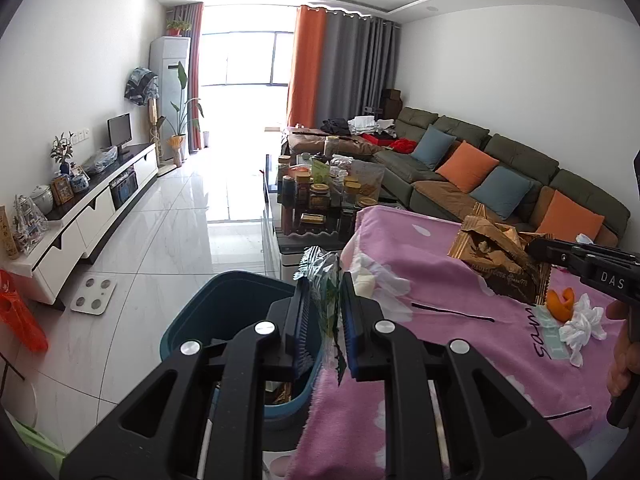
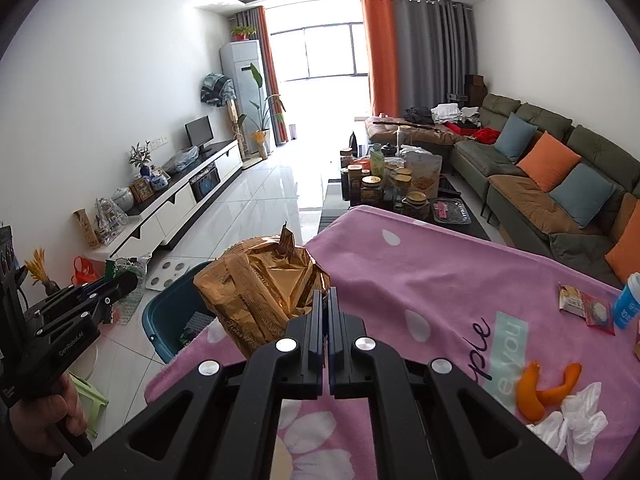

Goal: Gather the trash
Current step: 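Lift and carry the green wrapper and gold foil bag to the teal bin, then open both grippers to release the wrapper and foil bag into the bin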

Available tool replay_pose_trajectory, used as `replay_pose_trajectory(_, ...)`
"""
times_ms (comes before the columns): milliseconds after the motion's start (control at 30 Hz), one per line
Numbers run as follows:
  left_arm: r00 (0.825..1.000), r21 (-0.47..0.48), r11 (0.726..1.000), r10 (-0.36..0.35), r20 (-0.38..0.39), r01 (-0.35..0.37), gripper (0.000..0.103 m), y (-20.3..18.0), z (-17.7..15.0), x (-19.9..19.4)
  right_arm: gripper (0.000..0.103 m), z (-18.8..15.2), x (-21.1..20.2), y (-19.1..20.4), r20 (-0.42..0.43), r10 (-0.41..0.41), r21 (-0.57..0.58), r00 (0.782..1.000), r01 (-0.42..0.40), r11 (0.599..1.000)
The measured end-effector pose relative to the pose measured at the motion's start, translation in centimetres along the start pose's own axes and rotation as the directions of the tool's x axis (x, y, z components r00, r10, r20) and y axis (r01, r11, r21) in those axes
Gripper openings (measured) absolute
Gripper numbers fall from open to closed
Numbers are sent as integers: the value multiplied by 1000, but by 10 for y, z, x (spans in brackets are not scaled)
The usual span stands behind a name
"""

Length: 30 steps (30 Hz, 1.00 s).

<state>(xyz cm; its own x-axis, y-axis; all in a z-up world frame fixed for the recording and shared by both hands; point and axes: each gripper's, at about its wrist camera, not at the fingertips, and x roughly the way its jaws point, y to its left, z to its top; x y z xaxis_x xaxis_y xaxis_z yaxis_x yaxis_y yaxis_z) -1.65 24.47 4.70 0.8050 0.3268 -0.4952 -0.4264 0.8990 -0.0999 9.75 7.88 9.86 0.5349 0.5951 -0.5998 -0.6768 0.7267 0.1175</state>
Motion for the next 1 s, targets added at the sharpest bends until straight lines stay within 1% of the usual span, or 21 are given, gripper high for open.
replay_pose_trajectory(233, 999, -31, 999, 38, -19, -39, 16, 34, -3, 8, 1, 16, 38, 38, -51, 39, -77, 998, -43, 996)
replay_pose_trajectory(533, 996, -62, 996, 61, -64, -65, 16, 64, -8, 30, 1, 38, 85, 76, -123, 53, -173, 991, -74, 982)
replay_pose_trajectory(733, 991, -76, 994, 72, -111, -81, 16, 81, -18, 51, 1, 41, 116, 101, -183, 54, -241, 982, -98, 966)
replay_pose_trajectory(1000, 980, -101, 989, 85, -178, -104, 16, 96, -33, 85, 1, 42, 158, 134, -265, 32, -320, 964, -119, 940)
